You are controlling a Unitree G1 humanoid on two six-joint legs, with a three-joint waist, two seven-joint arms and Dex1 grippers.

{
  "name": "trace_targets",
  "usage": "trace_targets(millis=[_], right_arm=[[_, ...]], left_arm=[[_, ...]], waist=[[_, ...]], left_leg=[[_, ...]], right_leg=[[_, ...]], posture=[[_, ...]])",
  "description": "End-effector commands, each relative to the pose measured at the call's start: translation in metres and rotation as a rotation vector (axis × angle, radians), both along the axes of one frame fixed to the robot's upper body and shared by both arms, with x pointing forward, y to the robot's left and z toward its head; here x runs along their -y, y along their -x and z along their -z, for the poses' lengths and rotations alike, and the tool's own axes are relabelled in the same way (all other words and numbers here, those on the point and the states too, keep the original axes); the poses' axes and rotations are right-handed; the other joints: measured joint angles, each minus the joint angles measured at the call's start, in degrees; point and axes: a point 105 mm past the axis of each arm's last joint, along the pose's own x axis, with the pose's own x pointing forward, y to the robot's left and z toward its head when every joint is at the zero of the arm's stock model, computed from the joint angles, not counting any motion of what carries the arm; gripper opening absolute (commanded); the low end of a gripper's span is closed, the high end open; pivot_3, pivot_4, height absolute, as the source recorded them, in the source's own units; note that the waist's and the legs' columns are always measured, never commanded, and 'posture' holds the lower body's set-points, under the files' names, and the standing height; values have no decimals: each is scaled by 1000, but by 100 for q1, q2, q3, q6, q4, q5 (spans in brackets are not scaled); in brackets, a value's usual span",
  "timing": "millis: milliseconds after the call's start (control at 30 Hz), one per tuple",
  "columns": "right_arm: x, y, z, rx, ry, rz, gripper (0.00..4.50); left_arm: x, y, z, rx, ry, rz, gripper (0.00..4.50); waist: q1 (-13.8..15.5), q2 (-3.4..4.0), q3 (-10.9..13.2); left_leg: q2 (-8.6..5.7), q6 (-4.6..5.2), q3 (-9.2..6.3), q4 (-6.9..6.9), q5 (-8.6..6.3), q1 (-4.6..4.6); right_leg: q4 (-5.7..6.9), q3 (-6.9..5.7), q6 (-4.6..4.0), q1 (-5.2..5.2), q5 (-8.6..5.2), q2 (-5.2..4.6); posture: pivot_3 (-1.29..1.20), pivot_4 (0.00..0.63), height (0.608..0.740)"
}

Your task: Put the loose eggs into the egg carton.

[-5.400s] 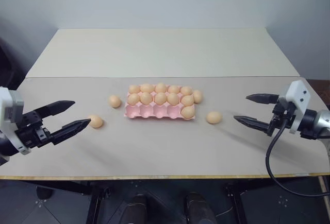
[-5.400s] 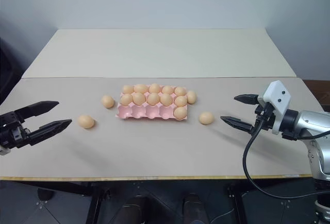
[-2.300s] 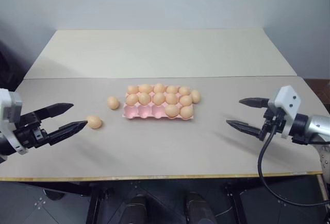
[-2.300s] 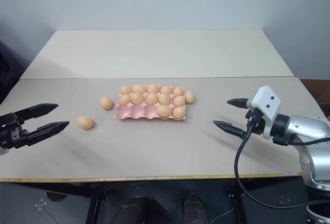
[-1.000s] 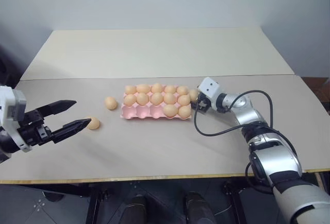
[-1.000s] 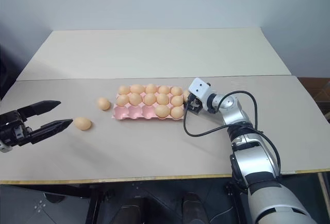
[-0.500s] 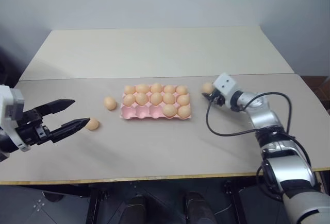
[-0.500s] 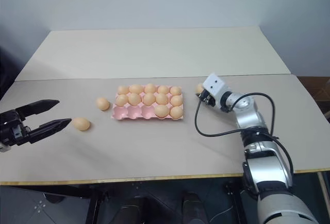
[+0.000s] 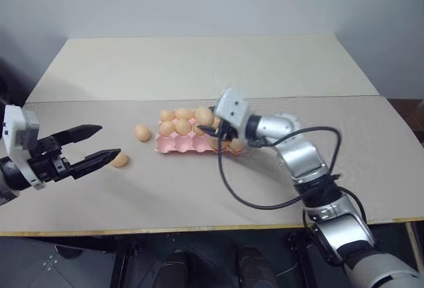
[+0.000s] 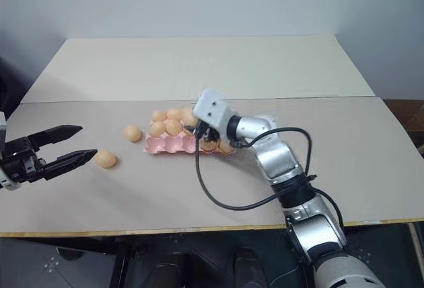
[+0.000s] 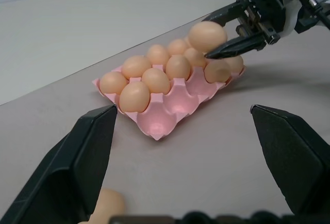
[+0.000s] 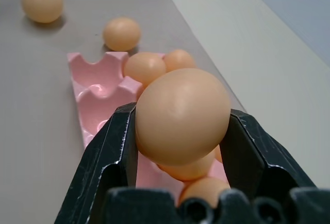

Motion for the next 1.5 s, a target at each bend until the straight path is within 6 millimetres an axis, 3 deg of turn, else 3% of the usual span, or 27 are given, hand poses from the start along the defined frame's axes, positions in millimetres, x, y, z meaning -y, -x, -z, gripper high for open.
trace_targets(millis=[33, 67, 300, 333, 400, 567, 667, 767, 933, 1067, 1300, 1500], right_arm=[[-5, -1, 5, 10, 30, 10, 2194], [-6, -1, 10, 5, 50, 5, 2194], [-11, 0, 28, -30, 99, 15, 4400], [-9, -4, 26, -19, 87, 44, 4458], [-6, -7, 16, -6, 51, 68, 4458], [16, 8, -29, 34, -63, 43, 4458], [44, 26, -53, 34, -133, 7, 4458], [81, 47, -65, 15, -147, -22, 4458], [134, 78, -64, -41, -110, -28, 4458], [165, 93, -50, -108, -66, 28, 4458], [169, 92, -46, -122, -89, 62, 4458], [168, 84, -46, -86, -88, 84, 4458]], left_arm=[[0, 4, -7, 35, -12, -2, 4500], [-1, 5, -7, 34, -12, -3, 4500], [-1, 6, -5, 27, -15, -6, 4500], [0, 6, -5, 27, -15, -5, 4500], [0, 6, -5, 27, -15, -4, 4500], [-2, 5, -6, 31, -19, -12, 4500], [-6, 4, -7, 33, -25, -20, 4500], [-14, 5, -8, 29, -38, -38, 4500], [-24, 11, -6, 13, -48, -73, 4500], [-29, 20, 1, -13, -52, -101, 4500], [-27, 16, 5, -21, -46, -143, 4500], [-37, -23, 37, -169, -97, -484, 4500]], waist=[[-4, 0, 0], [-8, 0, 0], [-23, 0, 0], [-30, 0, 0], [-32, 0, 0], [-21, 0, 0], [12, 0, 0], [72, -1, 0], [92, -1, 0], [65, -2, 0], [81, -3, -1], [116, -5, -1]], left_leg=[[0, 0, 0, 0, 0, 0], [0, 0, 0, 0, 0, 1], [0, 0, 0, -3, 0, 1], [1, -1, 0, -3, 0, 2], [1, -1, 0, -4, 0, 2], [1, -1, -1, -10, 1, -1], [1, -2, -1, -12, 1, 0], [0, -1, 0, -13, 1, 1], [0, 0, 2, -23, 0, 8], [2, 0, 9, -26, 0, 17], [3, 0, 19, -28, 0, 27], [0, 0, 18, -27, 0, 24]], right_leg=[[1, 0, 0, 0, 0, 0], [1, 1, 0, 0, 0, 0], [1, 0, 0, -2, 0, 1], [2, 1, -1, -2, 0, 1], [3, 1, -1, -2, 0, 1], [-2, 0, -1, -5, 0, 1], [-3, -1, -1, -3, 0, 0], [-5, -1, -1, 0, 0, -1], [-10, -4, -1, 9, 0, -2], [-8, 1, -1, 14, 0, -1], [-8, 5, -2, 23, 1, -1], [-9, 3, -2, 23, 1, -5]], posture=[[0, 150, 740], [0, 150, 740], [0, 150, 740], [0, 150, 740], [0, 150, 740], [0, 150, 740], [0, 150, 740], [0, 150, 740], [0, 150, 740], [0, 150, 740], [0, 150, 740], [0, 150, 740]])
